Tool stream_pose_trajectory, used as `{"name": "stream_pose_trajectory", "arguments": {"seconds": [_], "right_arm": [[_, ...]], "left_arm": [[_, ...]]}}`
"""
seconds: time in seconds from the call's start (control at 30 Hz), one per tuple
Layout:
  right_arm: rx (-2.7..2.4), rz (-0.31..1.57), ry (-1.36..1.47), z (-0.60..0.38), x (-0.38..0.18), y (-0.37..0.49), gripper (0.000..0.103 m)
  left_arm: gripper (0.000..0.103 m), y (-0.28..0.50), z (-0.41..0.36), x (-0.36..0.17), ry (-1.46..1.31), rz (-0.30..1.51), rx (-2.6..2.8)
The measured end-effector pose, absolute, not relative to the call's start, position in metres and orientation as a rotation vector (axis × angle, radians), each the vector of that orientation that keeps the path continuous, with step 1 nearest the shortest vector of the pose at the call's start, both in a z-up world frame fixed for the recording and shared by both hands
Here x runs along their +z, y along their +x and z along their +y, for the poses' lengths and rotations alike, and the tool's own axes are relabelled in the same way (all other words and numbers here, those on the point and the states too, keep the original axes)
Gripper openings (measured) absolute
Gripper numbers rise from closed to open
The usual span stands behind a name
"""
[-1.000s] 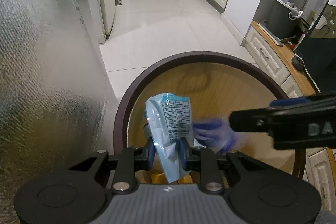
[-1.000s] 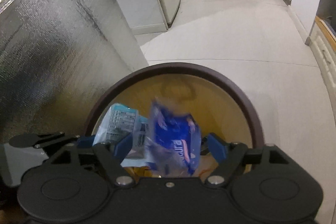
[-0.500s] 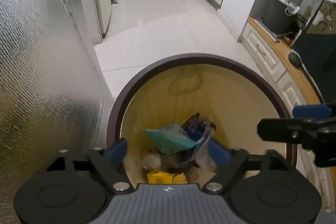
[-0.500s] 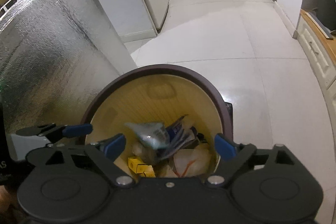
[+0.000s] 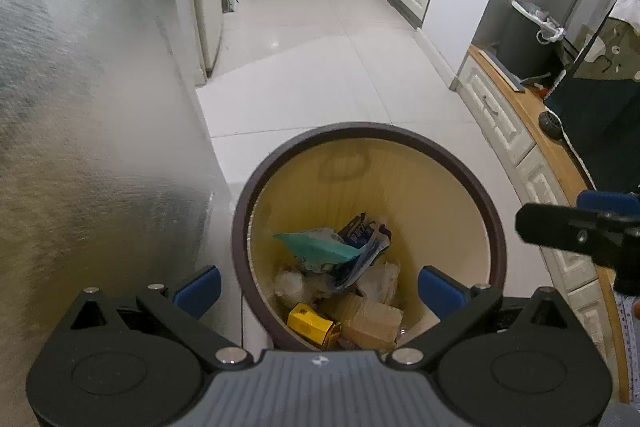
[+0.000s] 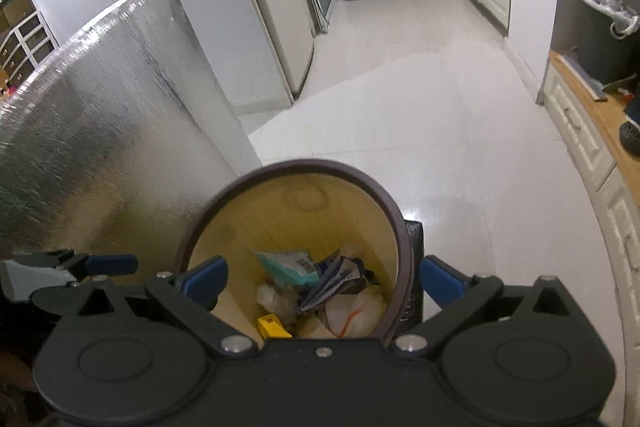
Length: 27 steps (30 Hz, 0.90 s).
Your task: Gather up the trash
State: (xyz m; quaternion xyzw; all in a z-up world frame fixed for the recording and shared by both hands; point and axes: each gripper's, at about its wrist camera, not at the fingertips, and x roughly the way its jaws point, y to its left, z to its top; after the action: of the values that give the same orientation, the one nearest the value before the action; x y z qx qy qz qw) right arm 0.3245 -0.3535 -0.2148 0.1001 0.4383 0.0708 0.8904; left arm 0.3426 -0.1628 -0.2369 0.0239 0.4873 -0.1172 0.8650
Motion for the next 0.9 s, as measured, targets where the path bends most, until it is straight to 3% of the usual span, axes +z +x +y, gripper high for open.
{"name": "stream_pose_trajectory", "arguments": {"seconds": [0.9], "right_arm": [[0.081,0.715,0.142,-0.337,-0.098,0.182,0.103]], "left_arm": [[0.103,0.2,-0.113,-0.1,-0.017,0.798,-0.28]]}}
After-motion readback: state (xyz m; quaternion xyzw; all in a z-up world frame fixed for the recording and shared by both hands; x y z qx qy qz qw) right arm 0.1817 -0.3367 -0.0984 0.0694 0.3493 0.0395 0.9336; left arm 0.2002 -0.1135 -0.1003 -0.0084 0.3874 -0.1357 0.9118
